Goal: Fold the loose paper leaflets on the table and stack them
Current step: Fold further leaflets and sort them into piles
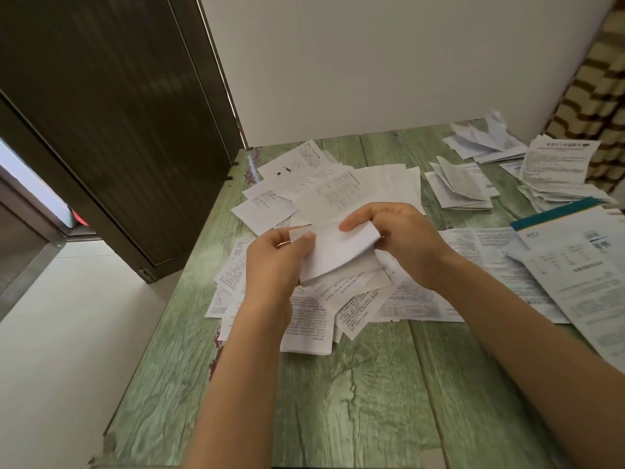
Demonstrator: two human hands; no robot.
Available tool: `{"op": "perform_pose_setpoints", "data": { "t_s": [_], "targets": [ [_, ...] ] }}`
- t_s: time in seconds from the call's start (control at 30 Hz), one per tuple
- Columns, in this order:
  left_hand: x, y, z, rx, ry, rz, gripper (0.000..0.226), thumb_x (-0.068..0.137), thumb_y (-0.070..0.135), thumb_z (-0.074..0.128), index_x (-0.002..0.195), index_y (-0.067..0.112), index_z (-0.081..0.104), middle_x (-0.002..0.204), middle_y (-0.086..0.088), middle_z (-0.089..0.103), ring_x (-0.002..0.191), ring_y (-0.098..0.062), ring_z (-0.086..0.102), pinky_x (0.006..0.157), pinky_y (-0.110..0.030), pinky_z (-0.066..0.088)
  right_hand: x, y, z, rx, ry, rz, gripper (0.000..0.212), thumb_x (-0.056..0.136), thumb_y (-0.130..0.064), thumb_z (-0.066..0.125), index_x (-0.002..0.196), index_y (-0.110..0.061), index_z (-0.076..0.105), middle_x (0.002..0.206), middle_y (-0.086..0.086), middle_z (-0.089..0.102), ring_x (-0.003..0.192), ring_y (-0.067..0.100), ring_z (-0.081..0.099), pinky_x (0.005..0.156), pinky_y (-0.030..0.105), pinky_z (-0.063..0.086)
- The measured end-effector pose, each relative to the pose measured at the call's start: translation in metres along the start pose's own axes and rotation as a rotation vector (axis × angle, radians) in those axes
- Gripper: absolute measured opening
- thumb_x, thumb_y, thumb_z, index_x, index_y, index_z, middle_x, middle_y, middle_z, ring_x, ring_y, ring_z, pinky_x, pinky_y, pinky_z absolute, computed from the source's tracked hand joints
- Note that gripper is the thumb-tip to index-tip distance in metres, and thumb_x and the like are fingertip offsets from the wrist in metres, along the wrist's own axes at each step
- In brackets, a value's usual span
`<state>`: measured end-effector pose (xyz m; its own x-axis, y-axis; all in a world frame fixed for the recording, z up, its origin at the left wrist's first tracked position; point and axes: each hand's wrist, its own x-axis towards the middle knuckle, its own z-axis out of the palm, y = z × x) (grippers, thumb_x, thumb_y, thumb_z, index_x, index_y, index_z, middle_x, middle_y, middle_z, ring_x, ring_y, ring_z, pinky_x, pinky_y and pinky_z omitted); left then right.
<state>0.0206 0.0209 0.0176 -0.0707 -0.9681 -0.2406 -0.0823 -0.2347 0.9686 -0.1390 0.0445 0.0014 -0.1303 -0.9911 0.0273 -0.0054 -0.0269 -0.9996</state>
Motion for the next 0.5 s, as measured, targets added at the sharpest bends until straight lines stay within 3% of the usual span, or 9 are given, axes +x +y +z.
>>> {"op": "perform_pose_setpoints", "data": {
  "t_s": [0.07,0.2,0.27,0.4,0.5],
  "targets": [
    [0.000,-0.001,0.001,0.007,0.035,0.077,0.005,0.088,0.009,0.062,0.089,0.013,0.066,0.086,-0.003,0.067,0.075,-0.016,0.062,0.070,-0.032,0.054,0.000,-0.001,-0.005,-0.001,-0.063,0.008,0.044,0.088,0.001,0.032,0.077,-0.008,0.073,0.091,0.008,0.070,0.085,0.021,0.061,0.076,0.031,0.050],
    [-0.003,-0.001,0.009,0.004,0.073,0.167,0.009,0.091,0.014,0.060,0.085,0.017,0.066,0.084,0.000,0.066,0.078,-0.016,0.062,0.070,-0.029,0.054,0.001,-0.006,-0.014,-0.092,-0.078,-0.023,0.032,0.087,0.005,0.047,0.080,-0.010,0.074,0.083,0.000,0.069,0.074,0.012,0.057,0.059,0.019,0.045],
    [-0.005,0.001,0.013,-0.080,0.038,0.130,0.012,0.095,0.015,0.053,0.095,0.013,0.065,0.091,-0.005,0.069,0.080,-0.018,0.065,0.066,-0.027,0.057,0.003,-0.008,-0.020,-0.088,0.117,-0.112,0.030,0.084,0.011,0.051,0.082,-0.011,0.072,0.086,0.000,0.067,0.076,0.013,0.056,0.057,0.019,0.046],
    [-0.008,0.005,0.018,-0.128,0.004,0.127,0.019,0.097,0.008,0.045,0.103,0.009,0.063,0.084,-0.006,0.072,0.066,-0.014,0.067,0.062,-0.025,0.057,0.011,-0.007,-0.040,-0.397,0.878,-0.516,0.023,0.089,0.000,0.054,0.106,-0.008,0.066,0.102,0.002,0.054,0.072,0.002,0.051,0.067,0.011,0.048],
    [-0.010,0.006,0.023,-0.118,0.014,0.151,0.022,0.097,0.004,0.042,0.098,0.009,0.064,0.078,-0.003,0.071,0.063,-0.011,0.066,0.063,-0.025,0.056,0.017,0.000,-0.062,-0.488,1.085,-0.428,0.025,0.093,-0.005,0.052,0.115,0.000,0.062,0.113,0.008,0.049,0.090,0.015,0.055,0.081,0.005,0.041]
  ]
}}
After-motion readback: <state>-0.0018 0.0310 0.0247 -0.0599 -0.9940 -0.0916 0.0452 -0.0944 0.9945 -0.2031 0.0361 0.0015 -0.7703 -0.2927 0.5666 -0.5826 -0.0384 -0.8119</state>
